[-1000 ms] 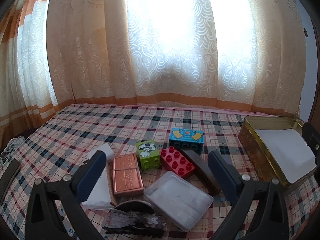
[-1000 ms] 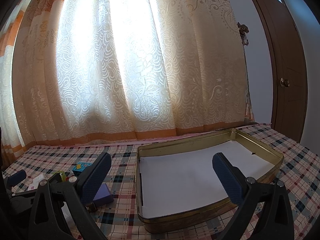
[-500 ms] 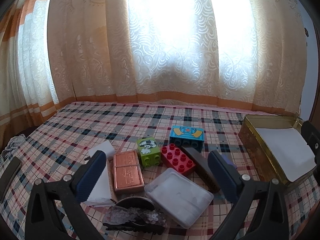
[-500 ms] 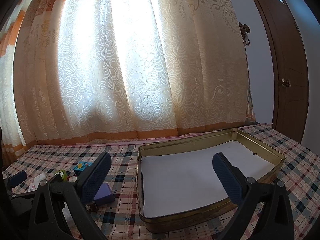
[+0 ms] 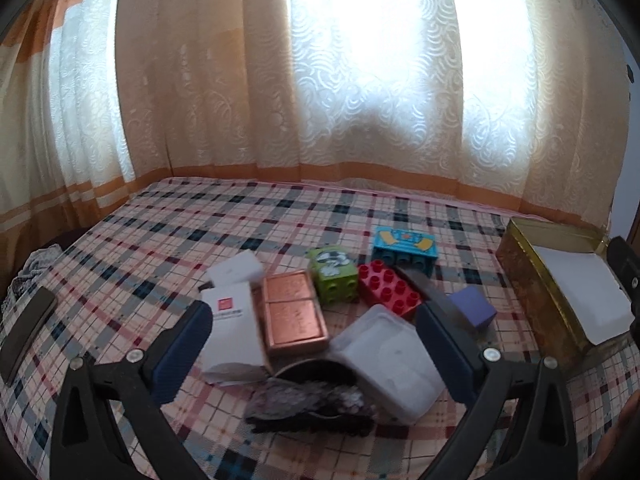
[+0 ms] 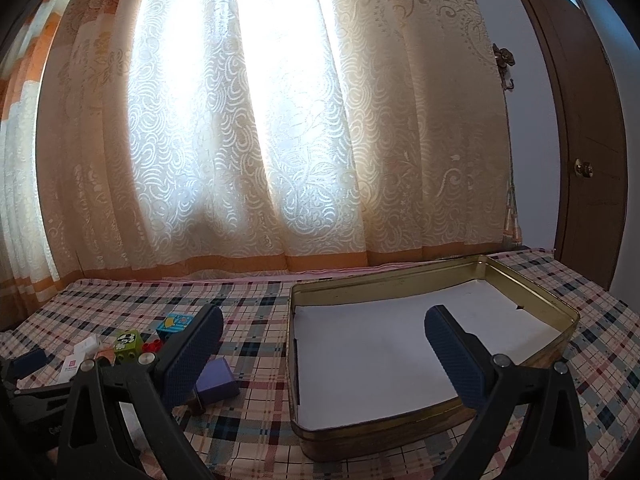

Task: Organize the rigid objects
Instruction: 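Grasp the dark sequined pouch with the left gripper while the right gripper approaches the clear plastic box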

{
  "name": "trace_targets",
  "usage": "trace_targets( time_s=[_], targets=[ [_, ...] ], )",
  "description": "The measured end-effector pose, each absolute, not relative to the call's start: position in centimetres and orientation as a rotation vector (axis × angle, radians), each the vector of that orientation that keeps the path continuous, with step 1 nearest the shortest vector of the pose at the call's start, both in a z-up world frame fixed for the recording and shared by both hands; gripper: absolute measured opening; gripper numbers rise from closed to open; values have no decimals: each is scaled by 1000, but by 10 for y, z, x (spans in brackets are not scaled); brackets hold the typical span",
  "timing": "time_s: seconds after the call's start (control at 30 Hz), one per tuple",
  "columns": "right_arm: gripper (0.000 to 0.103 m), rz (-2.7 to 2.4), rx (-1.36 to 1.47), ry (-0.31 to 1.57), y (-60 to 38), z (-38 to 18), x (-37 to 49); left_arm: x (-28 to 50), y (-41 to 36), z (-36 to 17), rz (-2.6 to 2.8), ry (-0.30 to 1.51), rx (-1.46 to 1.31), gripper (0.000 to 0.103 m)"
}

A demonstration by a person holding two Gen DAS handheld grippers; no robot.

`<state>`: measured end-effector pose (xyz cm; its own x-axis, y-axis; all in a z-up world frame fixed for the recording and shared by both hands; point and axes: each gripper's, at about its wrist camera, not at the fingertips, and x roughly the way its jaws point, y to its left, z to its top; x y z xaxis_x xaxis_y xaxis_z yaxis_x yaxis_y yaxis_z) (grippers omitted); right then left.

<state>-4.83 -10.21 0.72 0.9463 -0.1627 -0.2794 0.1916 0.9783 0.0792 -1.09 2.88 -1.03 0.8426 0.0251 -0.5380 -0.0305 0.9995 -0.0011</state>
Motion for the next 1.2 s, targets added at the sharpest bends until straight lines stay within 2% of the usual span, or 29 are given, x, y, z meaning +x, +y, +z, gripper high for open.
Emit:
trace_targets(
  time_s=[0.2, 0.27, 0.33, 0.4, 0.67, 0.9, 0.97, 1.03, 1.1, 1.2],
  targets=[
    [101, -142, 96, 288, -98, 6, -47, -16, 35, -11, 37, 573, 7, 102],
    [96, -110, 88, 300, -94, 5, -46, -18, 39, -11, 44, 578, 6, 102],
    [85, -61, 73, 331, -88, 3, -43, -20, 48, -12, 55, 592, 2, 102],
    [82, -23, 58, 353, -82, 2, -41, -23, 63, -13, 72, 607, -12, 102],
    [81, 225, 76, 504, -52, -11, -28, -32, 118, -24, 141, 674, -39, 102],
    [80, 336, -78, 626, -6, -24, -18, -36, 133, -27, 156, 700, -32, 102],
    [75, 374, -99, 680, 3, -31, -12, -37, 134, -26, 144, 703, -30, 102],
    [64, 395, -118, 744, 9, -38, -4, -39, 132, -26, 133, 703, -18, 102],
    [60, 421, -112, 801, 13, -45, 5, -41, 130, -25, 126, 700, -11, 102],
    [60, 428, -121, 856, 18, -52, 15, -43, 129, -25, 104, 704, -11, 102]
  ],
)
